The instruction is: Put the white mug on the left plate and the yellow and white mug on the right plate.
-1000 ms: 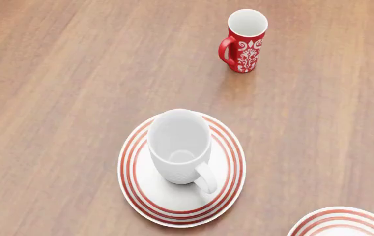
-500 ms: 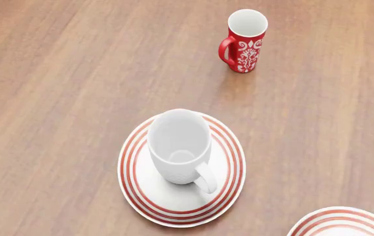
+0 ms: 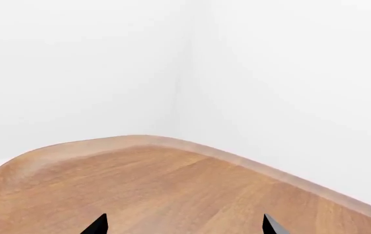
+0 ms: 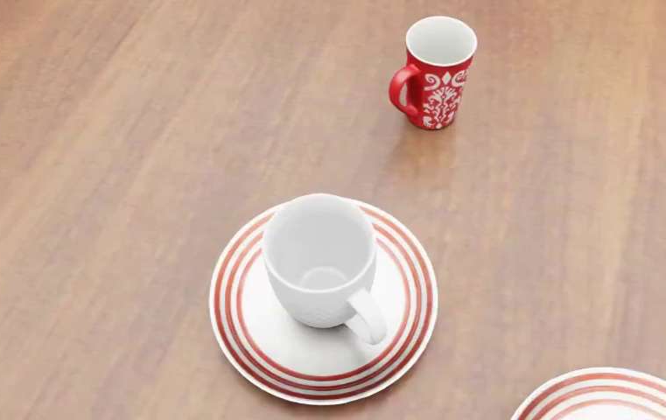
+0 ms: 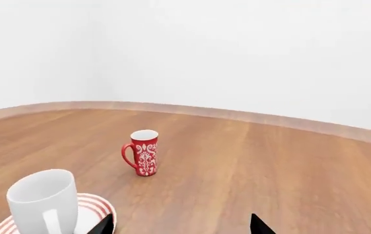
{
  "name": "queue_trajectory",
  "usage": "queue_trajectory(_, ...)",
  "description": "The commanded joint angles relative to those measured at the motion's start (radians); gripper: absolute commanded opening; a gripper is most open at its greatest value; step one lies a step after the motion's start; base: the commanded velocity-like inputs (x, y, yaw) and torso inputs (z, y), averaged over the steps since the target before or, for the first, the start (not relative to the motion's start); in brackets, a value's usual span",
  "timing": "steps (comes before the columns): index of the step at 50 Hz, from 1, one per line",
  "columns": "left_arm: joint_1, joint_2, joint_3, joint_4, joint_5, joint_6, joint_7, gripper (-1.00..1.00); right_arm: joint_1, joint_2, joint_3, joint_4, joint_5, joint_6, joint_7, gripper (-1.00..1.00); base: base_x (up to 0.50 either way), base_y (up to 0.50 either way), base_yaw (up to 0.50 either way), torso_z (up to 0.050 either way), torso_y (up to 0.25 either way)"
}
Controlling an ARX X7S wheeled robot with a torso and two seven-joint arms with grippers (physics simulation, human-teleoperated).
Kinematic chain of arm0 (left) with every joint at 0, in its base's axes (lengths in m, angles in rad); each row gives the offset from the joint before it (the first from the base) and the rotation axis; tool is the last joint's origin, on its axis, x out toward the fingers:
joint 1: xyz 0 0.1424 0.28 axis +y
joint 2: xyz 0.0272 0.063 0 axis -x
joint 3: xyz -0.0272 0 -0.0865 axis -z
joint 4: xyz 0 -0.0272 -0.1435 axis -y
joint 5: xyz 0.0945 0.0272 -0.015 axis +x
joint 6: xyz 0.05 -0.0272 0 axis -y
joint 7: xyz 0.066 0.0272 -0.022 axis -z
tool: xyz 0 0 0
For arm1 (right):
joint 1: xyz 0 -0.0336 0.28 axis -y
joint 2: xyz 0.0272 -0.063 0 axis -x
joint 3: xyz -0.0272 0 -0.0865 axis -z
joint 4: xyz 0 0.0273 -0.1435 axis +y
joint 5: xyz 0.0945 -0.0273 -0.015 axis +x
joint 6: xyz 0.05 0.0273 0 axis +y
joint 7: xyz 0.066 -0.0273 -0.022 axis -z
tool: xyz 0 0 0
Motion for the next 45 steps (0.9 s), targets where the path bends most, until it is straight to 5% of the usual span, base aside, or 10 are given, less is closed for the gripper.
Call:
queue_trajectory(1, -0.001, -0.002, 0.003, 0.003, -0.001, 0.000, -0.003, 1.00, 0.132, 0.069, -0.063, -0.062, 0.045, 0.100, 0.122, 1.00, 0.00, 0.00, 0.00, 0.000, 0.000)
queue_trajectory(12, 0.017, -0.008, 0.000, 0.012, 0.001, 0.007, 0.001, 1.00, 0.407, 0.110, -0.229, 0.083, -0.059, 0.178, 0.248, 1.00, 0.00, 0.00, 0.00, 0.000, 0.000)
queue_trajectory(27, -0.012, -0.024, 0.060, 0.043, 0.067, -0.047, -0.006, 1.00, 0.670, 0.060, -0.398, 0.399, -0.220, 0.080, 0.259, 1.00, 0.00, 0.00, 0.00, 0.000, 0.000)
queue_trajectory(36, -0.309, -0.108, 0.154, 0.032, -0.002, -0.302, 0.019, 1.00, 0.795, 0.018, -0.448, 0.542, -0.263, 0.023, 0.274, 1.00, 0.00, 0.00, 0.00, 0.000, 0.000)
queue_trajectory(45, -0.636, -0.123, 0.236, -0.045, -0.095, -0.507, 0.057, 1.00, 0.768, 0.014, -0.445, 0.375, -0.186, 0.105, 0.306, 1.00, 0.00, 0.00, 0.00, 0.000, 0.001)
